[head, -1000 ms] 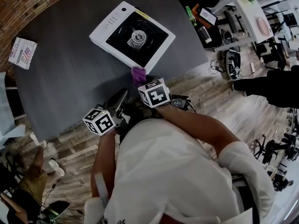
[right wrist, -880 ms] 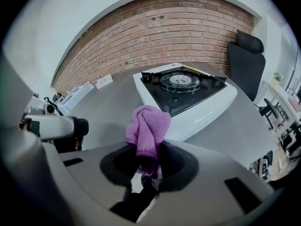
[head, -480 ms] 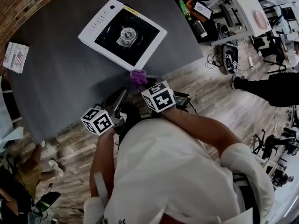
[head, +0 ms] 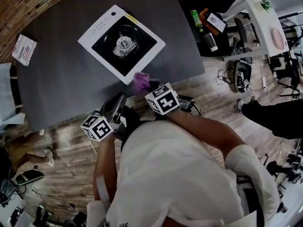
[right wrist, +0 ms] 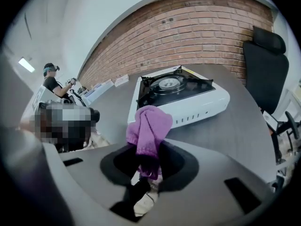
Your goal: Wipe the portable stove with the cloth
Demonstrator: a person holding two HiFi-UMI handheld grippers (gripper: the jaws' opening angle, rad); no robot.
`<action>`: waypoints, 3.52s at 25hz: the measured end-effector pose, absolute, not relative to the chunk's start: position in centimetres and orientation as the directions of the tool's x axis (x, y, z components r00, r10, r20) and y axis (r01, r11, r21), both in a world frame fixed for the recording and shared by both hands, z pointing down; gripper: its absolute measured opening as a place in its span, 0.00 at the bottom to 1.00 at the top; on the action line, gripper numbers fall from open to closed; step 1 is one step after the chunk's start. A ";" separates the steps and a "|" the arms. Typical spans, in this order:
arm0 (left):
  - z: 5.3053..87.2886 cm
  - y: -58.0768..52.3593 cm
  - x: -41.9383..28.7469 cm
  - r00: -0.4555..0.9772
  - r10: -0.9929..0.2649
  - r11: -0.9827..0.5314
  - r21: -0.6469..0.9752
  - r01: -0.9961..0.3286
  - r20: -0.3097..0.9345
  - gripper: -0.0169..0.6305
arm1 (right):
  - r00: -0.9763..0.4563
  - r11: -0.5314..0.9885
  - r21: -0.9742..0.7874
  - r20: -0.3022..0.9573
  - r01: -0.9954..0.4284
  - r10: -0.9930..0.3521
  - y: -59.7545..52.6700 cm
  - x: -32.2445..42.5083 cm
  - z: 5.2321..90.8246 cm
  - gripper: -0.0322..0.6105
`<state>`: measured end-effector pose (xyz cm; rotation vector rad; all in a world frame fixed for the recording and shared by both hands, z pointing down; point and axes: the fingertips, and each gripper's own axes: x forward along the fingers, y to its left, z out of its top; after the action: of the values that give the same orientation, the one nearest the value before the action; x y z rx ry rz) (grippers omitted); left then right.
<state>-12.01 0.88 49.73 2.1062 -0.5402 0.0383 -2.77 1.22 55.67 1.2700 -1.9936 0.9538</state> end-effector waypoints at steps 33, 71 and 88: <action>39.8 11.7 -10.6 0.753 -0.649 -0.458 0.737 -0.497 0.104 0.13 | -0.715 0.523 -0.491 0.412 -0.697 -0.566 3.0 3.2 43.0 0.21; 34.6 17.5 -7.7 0.764 -0.644 -0.564 0.691 -0.452 -0.026 0.13 | -0.708 0.555 -0.446 0.353 -0.702 -0.612 12.8 9.2 36.7 0.21; 35.0 17.7 -3.4 0.763 -0.646 -0.545 0.692 -0.473 0.013 0.13 | -0.729 0.567 -0.463 0.353 -0.681 -0.587 12.2 12.5 37.6 0.21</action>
<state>-3.44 17.69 34.97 2.2518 -0.8320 -0.3177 12.46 12.21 37.56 1.0753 -2.6376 0.8833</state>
